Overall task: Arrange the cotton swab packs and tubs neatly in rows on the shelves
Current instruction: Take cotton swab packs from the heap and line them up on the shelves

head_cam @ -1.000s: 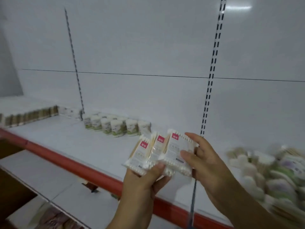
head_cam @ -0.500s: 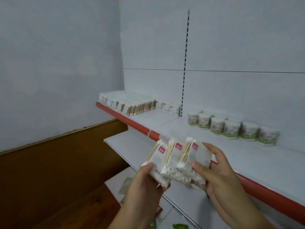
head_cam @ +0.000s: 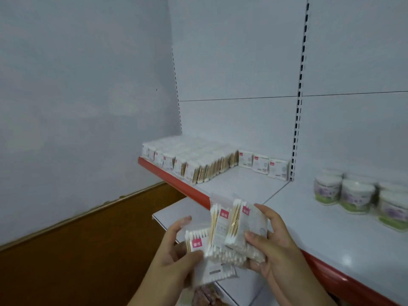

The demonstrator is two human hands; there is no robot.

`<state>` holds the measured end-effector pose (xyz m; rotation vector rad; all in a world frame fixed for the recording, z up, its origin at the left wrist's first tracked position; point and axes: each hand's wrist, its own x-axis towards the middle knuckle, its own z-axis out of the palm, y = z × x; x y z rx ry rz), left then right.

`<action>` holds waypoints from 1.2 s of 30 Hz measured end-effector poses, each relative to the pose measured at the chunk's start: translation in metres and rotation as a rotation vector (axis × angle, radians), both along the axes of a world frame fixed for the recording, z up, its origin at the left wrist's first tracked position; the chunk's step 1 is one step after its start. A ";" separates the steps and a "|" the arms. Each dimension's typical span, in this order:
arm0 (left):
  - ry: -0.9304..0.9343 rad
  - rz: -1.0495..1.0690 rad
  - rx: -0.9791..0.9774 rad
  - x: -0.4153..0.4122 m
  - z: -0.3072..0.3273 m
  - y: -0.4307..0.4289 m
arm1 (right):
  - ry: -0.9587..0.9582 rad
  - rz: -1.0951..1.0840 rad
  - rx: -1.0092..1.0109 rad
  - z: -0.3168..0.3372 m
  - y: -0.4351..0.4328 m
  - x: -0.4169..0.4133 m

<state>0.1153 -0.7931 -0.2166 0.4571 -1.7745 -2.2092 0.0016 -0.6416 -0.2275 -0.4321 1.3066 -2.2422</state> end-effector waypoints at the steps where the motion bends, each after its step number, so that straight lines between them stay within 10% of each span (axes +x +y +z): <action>1: -0.004 -0.009 -0.019 -0.009 0.002 -0.015 | -0.003 -0.010 -0.001 -0.001 -0.014 -0.009; 12: -0.040 -0.270 -0.181 -0.139 -0.004 -0.151 | -0.006 -0.322 0.095 0.004 -0.120 -0.083; 21: 0.234 -0.597 -0.817 -0.267 0.080 -0.201 | 0.232 -0.790 -0.006 0.061 -0.123 -0.108; 29: 0.298 -0.597 -1.077 -0.418 0.114 -0.168 | 0.350 -1.011 0.429 0.064 -0.073 -0.216; 36: 0.220 -0.612 -1.849 -0.505 0.078 -0.143 | 0.458 -0.855 0.815 0.041 -0.070 -0.289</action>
